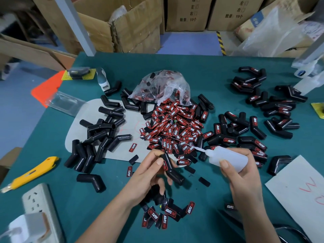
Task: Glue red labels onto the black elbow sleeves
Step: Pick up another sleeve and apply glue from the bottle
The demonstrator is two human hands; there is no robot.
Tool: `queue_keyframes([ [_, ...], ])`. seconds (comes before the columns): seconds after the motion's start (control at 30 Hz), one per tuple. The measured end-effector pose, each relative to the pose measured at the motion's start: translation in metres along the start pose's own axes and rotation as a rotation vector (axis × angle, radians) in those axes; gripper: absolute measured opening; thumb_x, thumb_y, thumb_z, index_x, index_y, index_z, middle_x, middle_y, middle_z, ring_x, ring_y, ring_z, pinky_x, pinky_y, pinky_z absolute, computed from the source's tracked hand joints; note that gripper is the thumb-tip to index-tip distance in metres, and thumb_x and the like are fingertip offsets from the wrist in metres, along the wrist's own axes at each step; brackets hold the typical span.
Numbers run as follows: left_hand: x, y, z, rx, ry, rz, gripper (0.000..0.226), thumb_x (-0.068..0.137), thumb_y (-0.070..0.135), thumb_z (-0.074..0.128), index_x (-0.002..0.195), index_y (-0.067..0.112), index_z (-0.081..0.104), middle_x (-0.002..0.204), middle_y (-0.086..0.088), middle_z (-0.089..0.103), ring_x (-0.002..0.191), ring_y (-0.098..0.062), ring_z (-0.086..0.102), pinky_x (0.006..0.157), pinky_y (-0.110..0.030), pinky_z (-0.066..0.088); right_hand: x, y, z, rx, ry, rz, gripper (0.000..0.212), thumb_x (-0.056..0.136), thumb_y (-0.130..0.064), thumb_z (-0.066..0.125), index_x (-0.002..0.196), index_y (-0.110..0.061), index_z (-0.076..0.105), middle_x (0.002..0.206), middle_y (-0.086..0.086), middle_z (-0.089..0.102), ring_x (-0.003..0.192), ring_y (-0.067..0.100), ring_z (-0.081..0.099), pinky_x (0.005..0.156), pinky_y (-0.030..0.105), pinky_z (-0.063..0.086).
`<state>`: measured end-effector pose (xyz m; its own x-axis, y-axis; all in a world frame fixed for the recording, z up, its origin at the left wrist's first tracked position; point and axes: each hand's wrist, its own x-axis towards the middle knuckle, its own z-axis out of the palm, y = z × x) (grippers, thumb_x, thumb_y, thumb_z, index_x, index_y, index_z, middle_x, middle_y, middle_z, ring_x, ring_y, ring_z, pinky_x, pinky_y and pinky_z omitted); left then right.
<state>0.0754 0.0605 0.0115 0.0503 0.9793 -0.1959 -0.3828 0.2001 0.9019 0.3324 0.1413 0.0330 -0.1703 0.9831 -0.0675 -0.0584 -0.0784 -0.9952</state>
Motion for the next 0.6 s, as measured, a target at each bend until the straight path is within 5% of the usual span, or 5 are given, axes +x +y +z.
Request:
queue_keyframes([
  [0.17,0.001,-0.0022,-0.0015,0.053,0.062,0.026,0.019,0.111,0.024,0.043,0.118,0.007,0.049,0.12,-0.024,0.069,0.084,-0.033,0.069,0.051,-0.03,0.056,-0.0054,-0.0102,0.0022,-0.121,-0.022,-0.115,0.023,0.077,-0.043,0.076,0.098,-0.047,0.068,0.101,-0.015,0.073,0.085,-0.001,0.067,0.068,0.011,0.052],
  [0.27,0.0016,-0.0026,0.0002,0.086,0.105,0.059,0.015,0.11,0.024,0.044,0.113,0.016,0.056,0.116,-0.018,0.072,0.085,-0.037,0.07,0.05,-0.031,0.055,-0.0068,-0.0077,0.0022,-0.218,-0.043,-0.172,0.031,0.081,-0.029,0.079,0.099,-0.051,0.068,0.102,-0.017,0.07,0.09,0.001,0.067,0.073,0.012,0.053],
  [0.4,0.0029,-0.0055,-0.0002,0.139,0.167,0.078,0.019,0.11,0.023,0.045,0.115,0.007,0.053,0.109,-0.02,0.07,0.085,-0.038,0.072,0.049,-0.033,0.056,-0.0068,-0.0073,0.002,-0.333,-0.05,-0.262,0.029,0.082,-0.044,0.073,0.107,-0.054,0.064,0.106,-0.023,0.066,0.096,0.003,0.066,0.078,0.013,0.051],
  [0.6,0.0037,-0.006,0.0003,0.157,0.21,0.081,0.023,0.108,0.025,0.047,0.116,0.003,0.051,0.103,-0.026,0.066,0.083,-0.036,0.073,0.046,-0.032,0.055,-0.0066,-0.0024,0.0014,-0.432,-0.064,-0.35,0.034,0.085,-0.041,0.073,0.113,-0.057,0.061,0.107,-0.026,0.064,0.1,0.005,0.064,0.083,0.018,0.049],
])
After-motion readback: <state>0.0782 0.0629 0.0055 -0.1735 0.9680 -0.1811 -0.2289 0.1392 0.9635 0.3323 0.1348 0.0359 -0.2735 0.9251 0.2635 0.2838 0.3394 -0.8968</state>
